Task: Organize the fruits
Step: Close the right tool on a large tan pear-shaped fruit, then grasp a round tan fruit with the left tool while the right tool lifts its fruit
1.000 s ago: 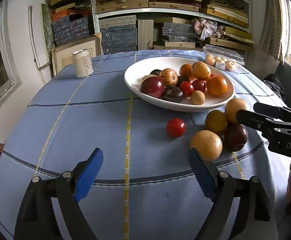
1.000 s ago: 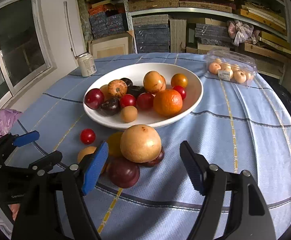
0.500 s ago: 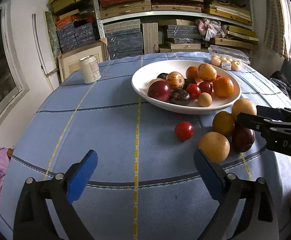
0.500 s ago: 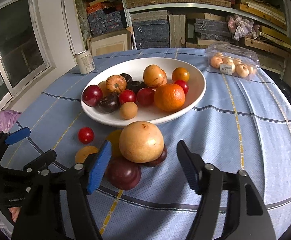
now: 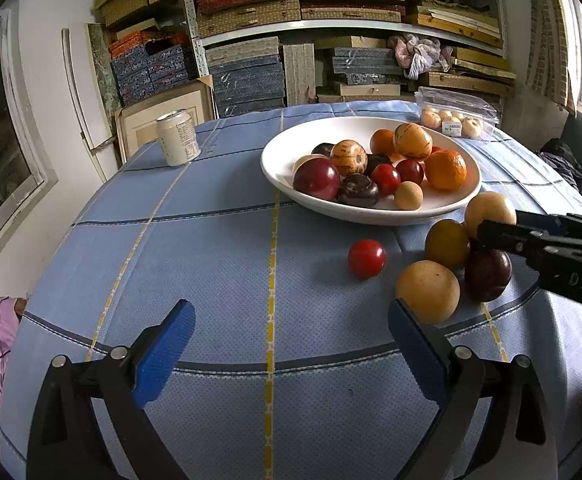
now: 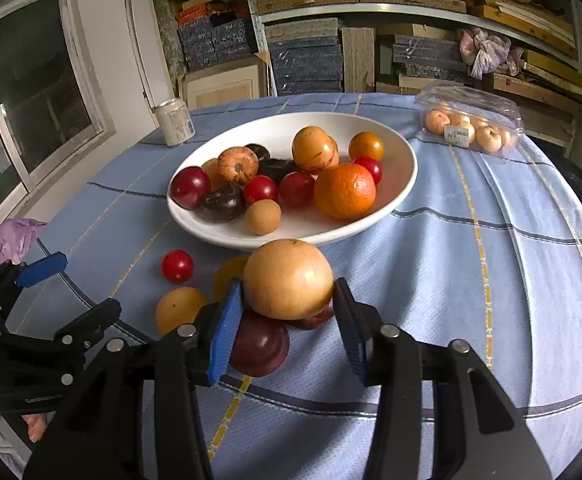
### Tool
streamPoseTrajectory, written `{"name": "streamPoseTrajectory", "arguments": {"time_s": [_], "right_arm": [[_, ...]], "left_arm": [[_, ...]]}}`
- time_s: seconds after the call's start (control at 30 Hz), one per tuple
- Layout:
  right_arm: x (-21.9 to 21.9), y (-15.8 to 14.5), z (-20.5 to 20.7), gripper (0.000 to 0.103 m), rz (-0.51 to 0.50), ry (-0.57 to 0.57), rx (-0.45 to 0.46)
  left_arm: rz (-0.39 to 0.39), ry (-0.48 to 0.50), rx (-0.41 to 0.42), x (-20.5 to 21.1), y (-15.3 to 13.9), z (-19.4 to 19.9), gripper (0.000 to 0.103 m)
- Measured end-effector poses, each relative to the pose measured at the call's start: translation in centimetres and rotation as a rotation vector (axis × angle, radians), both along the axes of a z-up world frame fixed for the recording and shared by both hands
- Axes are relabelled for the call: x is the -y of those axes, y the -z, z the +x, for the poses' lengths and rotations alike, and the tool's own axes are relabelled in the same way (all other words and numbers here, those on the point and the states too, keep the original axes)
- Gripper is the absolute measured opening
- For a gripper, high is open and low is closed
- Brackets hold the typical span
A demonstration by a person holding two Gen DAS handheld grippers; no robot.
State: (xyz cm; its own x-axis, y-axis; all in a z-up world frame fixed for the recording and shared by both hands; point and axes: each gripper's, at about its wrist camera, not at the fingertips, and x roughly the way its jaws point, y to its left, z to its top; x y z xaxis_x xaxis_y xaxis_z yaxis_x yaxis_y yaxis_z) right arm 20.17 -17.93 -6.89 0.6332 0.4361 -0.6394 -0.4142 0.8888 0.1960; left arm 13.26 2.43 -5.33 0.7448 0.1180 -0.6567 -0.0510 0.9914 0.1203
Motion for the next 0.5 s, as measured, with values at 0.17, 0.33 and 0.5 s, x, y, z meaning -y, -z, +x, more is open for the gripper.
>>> {"name": "streamPoseTrajectory", "arguments": {"time_s": [0.17,0.33,0.5], "right_arm": [[1.2,-1.0,-0.4,0.035,0.044,0.022,0.014],[2.4,-1.3,-0.1,0.025,0.074,0.040,-0.010],[1.8,-1.2,-0.6,0.028,0.059,0.009,-0.008]], "left_arm": [[0.008,0.000,-0.007,0.1,0.4,0.0,0.097],[0.018,-0.001,-0.015,0.2,0.7,0.1,0.097],[0.030,-0.001,-0.018,0.4,0.7,0.1,0.097]]}}
